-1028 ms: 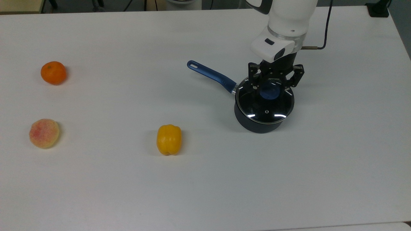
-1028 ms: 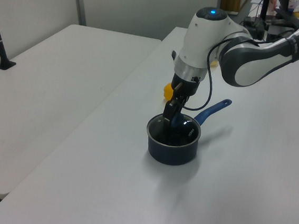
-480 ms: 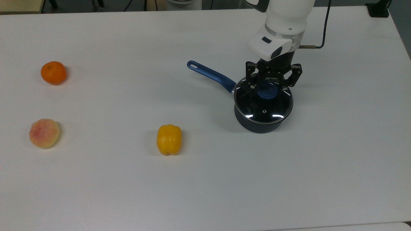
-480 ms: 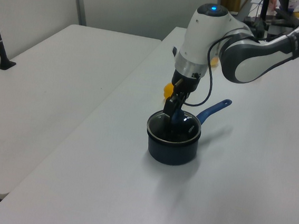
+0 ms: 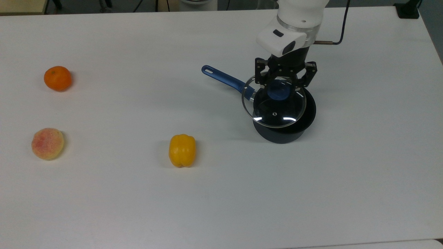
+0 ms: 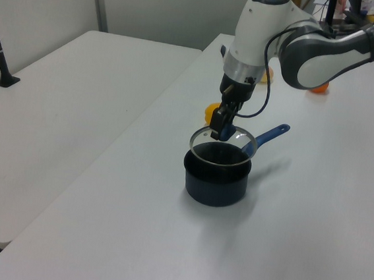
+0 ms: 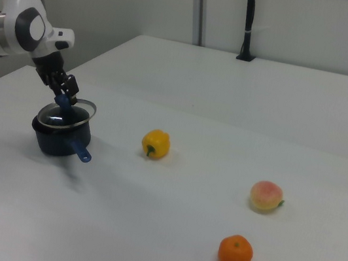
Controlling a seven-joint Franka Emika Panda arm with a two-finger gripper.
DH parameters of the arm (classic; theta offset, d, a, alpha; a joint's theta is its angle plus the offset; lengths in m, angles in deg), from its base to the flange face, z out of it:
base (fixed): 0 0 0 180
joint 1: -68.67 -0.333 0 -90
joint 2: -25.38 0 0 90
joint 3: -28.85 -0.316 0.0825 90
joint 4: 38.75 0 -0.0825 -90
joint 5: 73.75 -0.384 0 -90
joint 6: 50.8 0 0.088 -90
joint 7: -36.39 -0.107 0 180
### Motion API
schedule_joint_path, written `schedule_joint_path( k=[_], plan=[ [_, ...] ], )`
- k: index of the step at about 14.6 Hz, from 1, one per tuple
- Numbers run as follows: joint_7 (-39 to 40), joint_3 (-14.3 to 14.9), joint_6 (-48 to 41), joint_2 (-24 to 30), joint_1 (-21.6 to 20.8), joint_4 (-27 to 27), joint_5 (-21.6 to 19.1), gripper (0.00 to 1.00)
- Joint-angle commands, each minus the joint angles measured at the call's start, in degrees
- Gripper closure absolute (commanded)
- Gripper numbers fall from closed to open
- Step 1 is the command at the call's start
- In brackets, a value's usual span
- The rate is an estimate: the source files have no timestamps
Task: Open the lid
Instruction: 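Lift the glass lid off the saucepan and carry it aside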
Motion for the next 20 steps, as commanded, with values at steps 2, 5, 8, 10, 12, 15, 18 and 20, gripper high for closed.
schedule_joint_path(
  k=[2, 5, 8, 10, 12, 15, 18, 20],
  plan=[
    [8.8, -1.1, -7.7, 5.9, 4.1, 1.4, -4.2, 0.57],
    [20.0, -0.9, -13.2, 9.6, 8.3, 2.4, -9.2, 0.57],
    [30.1, 0.7, -17.4, 16.1, 11.1, 8.0, -12.1, 0.57],
    [37.1, 3.0, -20.2, 19.6, 12.1, 11.4, -13.6, 0.57],
    [41.9, 5.5, -21.9, 21.6, 12.2, 13.8, -13.7, 0.57],
    [47.5, 9.6, -21.7, 25.2, 12.2, 19.5, -13.7, 0.56],
    [52.9, 12.8, -21.7, 28.0, 12.9, 24.2, -13.7, 0.57],
    [56.5, 14.7, -20.6, 29.9, 13.5, 28.0, -13.7, 0.57]
  ],
)
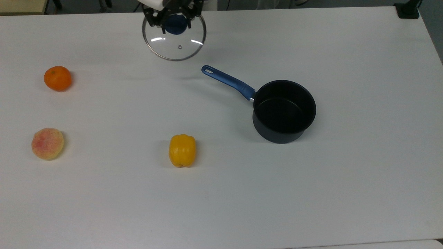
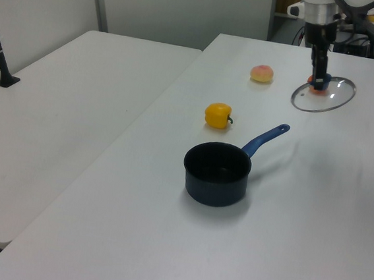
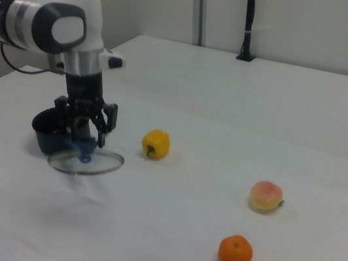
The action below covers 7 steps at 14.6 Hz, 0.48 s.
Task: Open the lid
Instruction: 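Lower the glass lid flat onto the table beside the saucepan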
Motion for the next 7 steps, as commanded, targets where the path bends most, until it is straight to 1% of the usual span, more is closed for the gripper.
schedule_joint_path(
  k=[1, 3, 4, 7],
  plan=[
    [6.4, 3.5, 2.0, 5.8, 0.6, 9.0, -1.3, 0.57],
    [7.8, 4.3, 4.4, 6.3, 0.6, 12.6, -1.1, 0.57],
    [7.9, 4.4, 8.5, 6.4, 1.4, 15.2, -1.1, 0.57],
    [7.9, 4.4, 15.4, 6.2, 1.6, 19.7, -1.0, 0.57]
  ],
)
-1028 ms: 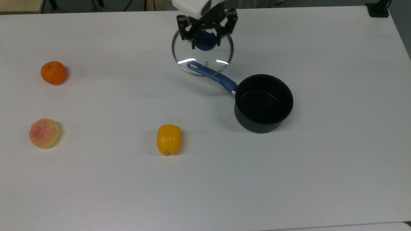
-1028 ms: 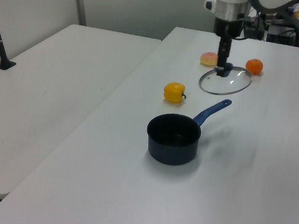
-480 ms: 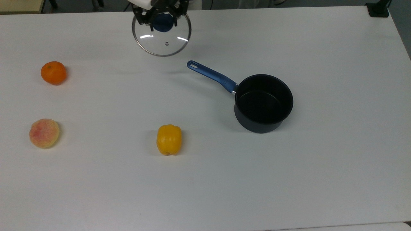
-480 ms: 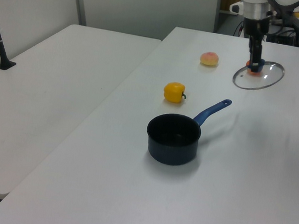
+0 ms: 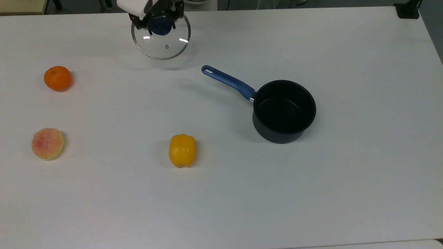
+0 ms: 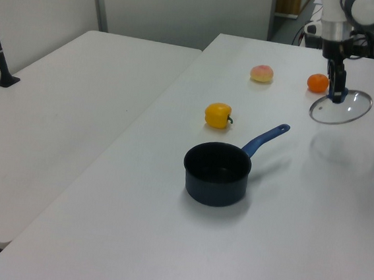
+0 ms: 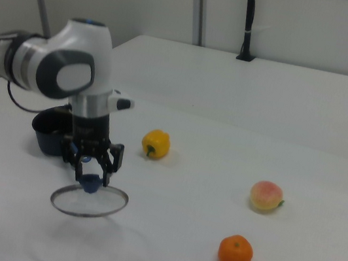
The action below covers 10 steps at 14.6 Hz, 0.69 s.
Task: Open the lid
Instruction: 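Lower the glass lid flat onto the table beside the saucepan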
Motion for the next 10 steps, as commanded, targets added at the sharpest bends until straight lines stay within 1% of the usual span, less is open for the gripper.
schedule_joint_path(
  k=[1, 2, 4, 6, 7, 10],
  plan=[
    [0.9, 0.0, 10.2, 2.4, 0.5, 8.1, -1.0, 0.57],
    [0.8, 0.0, 15.7, 2.4, 0.5, 11.3, -1.0, 0.57],
    [-1.5, -0.1, 22.0, 1.1, 0.3, 13.4, -1.1, 0.57],
    [-5.6, -0.1, 25.3, -0.7, -0.4, 14.4, -1.0, 0.56],
    [-5.6, -0.1, 25.6, -0.7, -0.5, 14.8, -1.0, 0.55],
    [-6.2, -0.1, 25.5, -1.1, -0.5, 14.8, -1.0, 0.47]
  ],
)
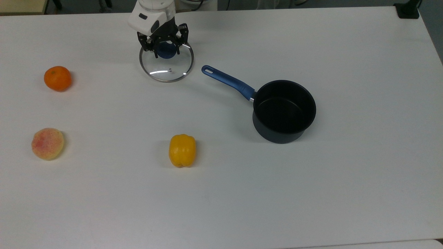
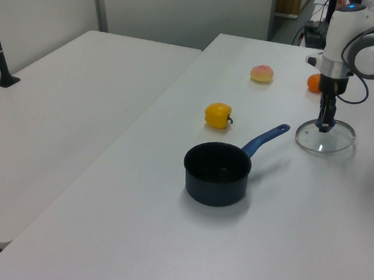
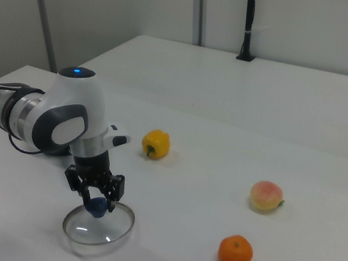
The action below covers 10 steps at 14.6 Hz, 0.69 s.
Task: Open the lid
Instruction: 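Lower the glass lid flat onto the table beside the saucepan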
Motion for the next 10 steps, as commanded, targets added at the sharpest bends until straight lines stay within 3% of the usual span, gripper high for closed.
schedule_joint_path(
  k=[1, 3, 6, 10],
  plan=[
    [-1.5, 0.0, 1.1, 0.4, -0.6, 0.9, -1.0, 0.43],
    [-1.5, 0.0, 0.6, 0.4, -0.6, 0.8, -1.0, 0.31],
    [-1.5, 0.0, -1.3, 0.8, -0.5, -0.2, -1.0, 0.00],
    [-1.5, 0.0, -8.2, 2.2, -0.2, -3.2, -1.0, 0.00]
  ],
)
